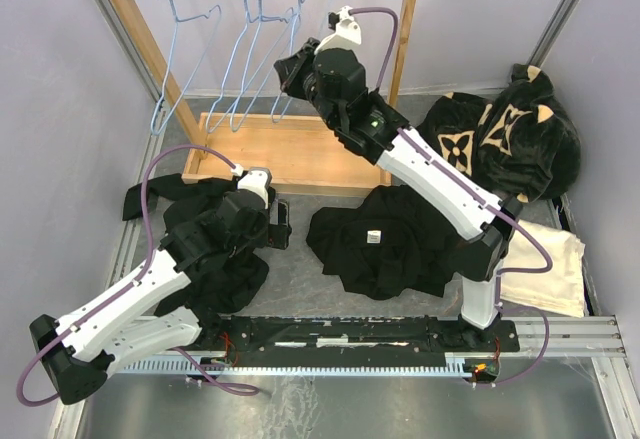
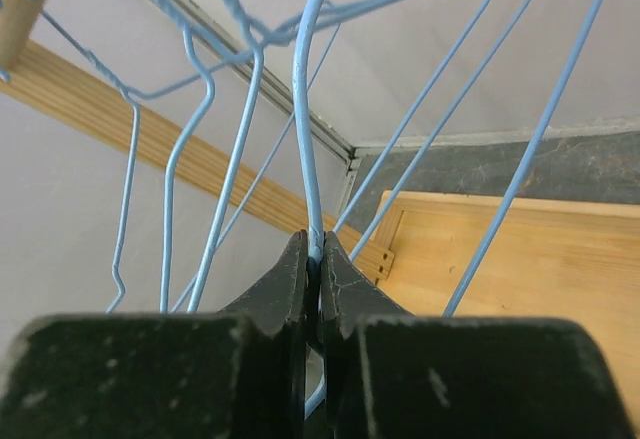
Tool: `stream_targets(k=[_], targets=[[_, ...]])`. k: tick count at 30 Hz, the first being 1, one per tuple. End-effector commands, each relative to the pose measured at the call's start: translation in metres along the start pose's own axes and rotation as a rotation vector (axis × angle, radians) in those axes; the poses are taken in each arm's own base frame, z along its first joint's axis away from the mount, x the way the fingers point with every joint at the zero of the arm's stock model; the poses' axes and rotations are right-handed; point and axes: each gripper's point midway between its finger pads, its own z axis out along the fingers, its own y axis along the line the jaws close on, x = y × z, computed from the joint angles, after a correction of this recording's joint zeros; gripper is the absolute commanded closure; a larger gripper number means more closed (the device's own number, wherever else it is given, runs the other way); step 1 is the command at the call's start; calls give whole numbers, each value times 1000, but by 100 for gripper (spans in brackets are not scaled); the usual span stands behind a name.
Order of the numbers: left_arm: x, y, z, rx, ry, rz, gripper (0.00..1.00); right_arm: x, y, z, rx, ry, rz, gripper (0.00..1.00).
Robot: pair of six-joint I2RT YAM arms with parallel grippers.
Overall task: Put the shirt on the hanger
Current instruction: Pick up the hanger from the clothesline, then hang the shirt on the hanger.
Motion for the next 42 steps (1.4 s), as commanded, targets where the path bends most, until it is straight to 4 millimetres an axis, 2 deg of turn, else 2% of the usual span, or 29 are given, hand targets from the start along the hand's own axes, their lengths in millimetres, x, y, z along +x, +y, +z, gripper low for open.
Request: stream_targets(k=[1, 5, 8, 14, 23, 28, 34, 39, 42], targets=[[-9, -5, 1, 25, -34, 21, 1, -66, 21, -13, -68, -113, 76, 95], [-9, -5, 1, 25, -32, 21, 1, -78, 2, -4, -22, -129, 107, 99], [-11, -5, -1, 31, -39, 23, 1, -76, -16, 2, 28, -118, 90, 100], [-21, -4, -15, 66, -118, -7, 1, -56, -48, 2, 103, -77, 72, 100], [-31, -2, -31, 102, -208, -42, 1, -23, -75, -6, 143, 30, 29, 100], [-35, -2, -36, 111, -231, -50, 1, 8, -88, -26, 130, 162, -40, 100], [-45, -2, -50, 149, -297, -76, 2, 48, -109, -66, 122, 280, -144, 100], [-53, -2, -62, 172, -347, -99, 4, 77, -108, -105, 45, 358, -211, 100], [-58, -6, -67, 206, -374, -106, 5, 87, -101, -128, -38, 393, -201, 100]])
